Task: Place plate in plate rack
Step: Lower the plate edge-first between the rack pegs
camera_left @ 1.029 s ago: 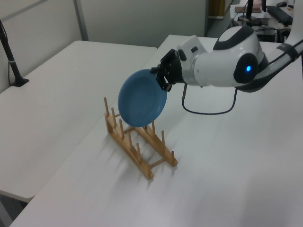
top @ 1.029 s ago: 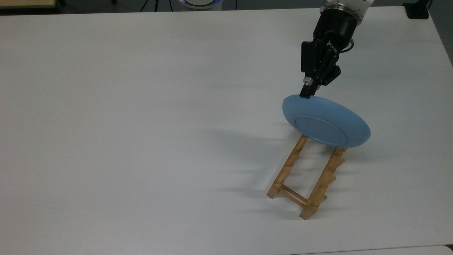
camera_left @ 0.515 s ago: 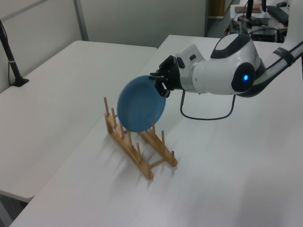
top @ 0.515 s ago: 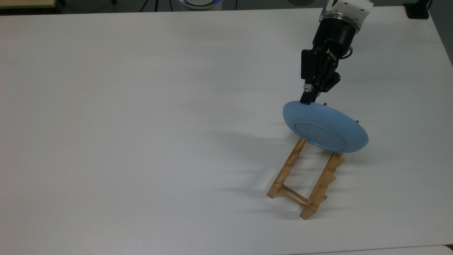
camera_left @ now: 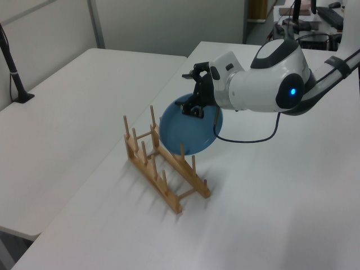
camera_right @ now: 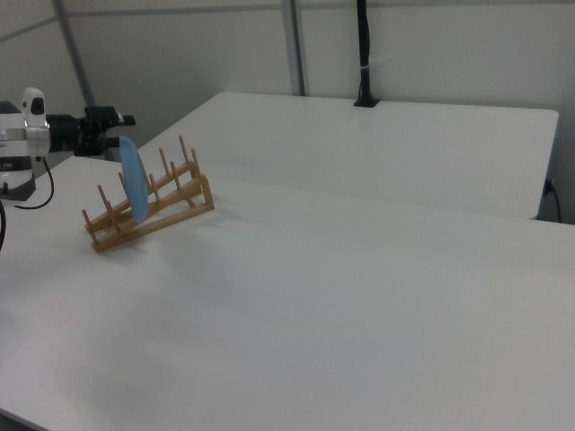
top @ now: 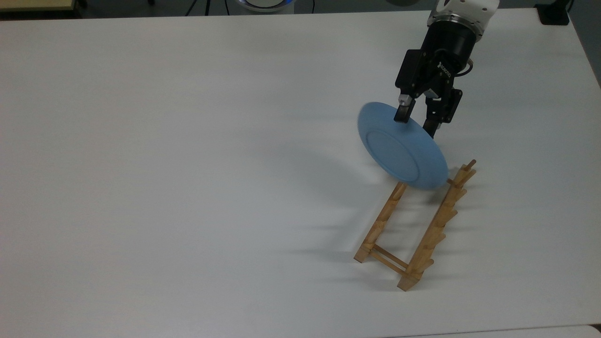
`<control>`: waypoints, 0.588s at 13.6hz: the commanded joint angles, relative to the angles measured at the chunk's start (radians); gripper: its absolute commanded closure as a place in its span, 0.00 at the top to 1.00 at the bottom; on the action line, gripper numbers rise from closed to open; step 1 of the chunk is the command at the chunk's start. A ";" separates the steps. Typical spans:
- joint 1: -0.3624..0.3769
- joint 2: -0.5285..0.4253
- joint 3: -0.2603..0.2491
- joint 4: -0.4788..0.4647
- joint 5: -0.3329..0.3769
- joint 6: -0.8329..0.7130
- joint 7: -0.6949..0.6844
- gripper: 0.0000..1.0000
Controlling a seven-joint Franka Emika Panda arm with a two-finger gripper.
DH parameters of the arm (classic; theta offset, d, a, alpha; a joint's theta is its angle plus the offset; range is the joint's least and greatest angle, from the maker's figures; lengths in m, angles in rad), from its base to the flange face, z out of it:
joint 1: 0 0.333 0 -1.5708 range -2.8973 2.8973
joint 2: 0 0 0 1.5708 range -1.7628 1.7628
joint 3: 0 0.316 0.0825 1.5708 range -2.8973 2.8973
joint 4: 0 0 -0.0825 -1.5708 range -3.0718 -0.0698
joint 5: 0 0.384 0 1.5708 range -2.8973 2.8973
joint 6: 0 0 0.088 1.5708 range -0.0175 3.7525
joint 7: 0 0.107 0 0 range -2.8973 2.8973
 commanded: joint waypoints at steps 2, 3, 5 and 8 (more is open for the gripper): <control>0.022 0.002 -0.005 0.015 -0.011 -0.049 0.022 1.00; 0.022 0.003 -0.005 0.015 -0.013 -0.049 0.022 1.00; 0.028 0.006 -0.005 0.021 -0.013 -0.049 0.024 1.00; 0.028 0.003 -0.005 0.038 0.001 -0.056 0.028 1.00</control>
